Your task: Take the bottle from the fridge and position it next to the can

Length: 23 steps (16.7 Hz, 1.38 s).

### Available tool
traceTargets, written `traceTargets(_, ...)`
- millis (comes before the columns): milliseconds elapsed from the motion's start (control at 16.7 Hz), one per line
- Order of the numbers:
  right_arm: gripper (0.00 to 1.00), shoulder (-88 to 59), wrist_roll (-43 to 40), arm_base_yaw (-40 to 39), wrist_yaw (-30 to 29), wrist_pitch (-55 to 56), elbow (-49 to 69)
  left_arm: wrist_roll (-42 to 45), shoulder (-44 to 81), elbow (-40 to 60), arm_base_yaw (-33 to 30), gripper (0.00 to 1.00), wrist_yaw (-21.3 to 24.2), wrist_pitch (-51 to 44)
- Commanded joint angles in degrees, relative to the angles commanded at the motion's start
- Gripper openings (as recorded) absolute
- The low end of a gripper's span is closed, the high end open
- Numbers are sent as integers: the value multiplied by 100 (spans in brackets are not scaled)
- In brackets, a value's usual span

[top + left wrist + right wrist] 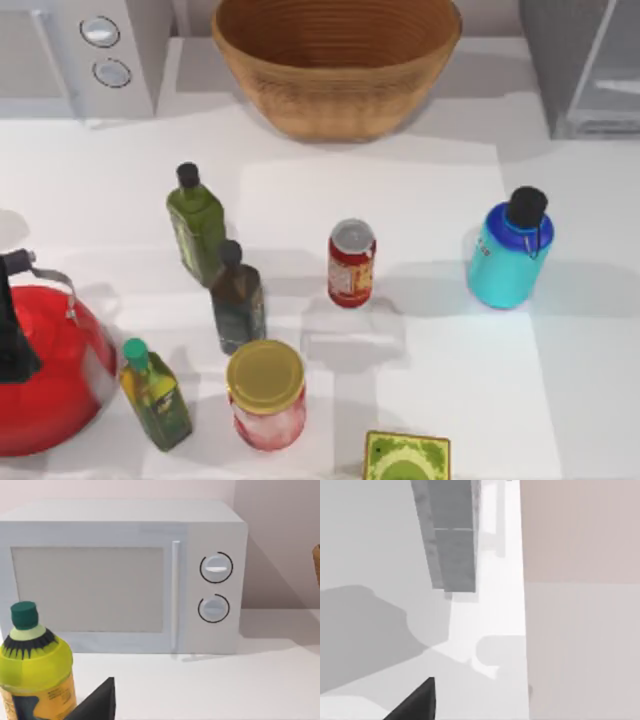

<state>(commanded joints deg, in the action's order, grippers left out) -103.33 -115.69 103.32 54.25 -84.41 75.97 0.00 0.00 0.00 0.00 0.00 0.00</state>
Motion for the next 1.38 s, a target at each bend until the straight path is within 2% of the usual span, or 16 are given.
traceTargets(360,100,-39,-34,19,20,16,-5,0,0,0,0,100,0,0)
traceTargets(600,100,-75,558,-387,-43,552,-19,0,0,0,0,100,0,0)
traceTargets(840,100,-120,2088,-1323,-256,1812,-54,0,0,0,0,100,0,0)
traceTargets(1380,100,-174,6686,-4030,-919,5526,-163,0,0,0,0,100,0,0)
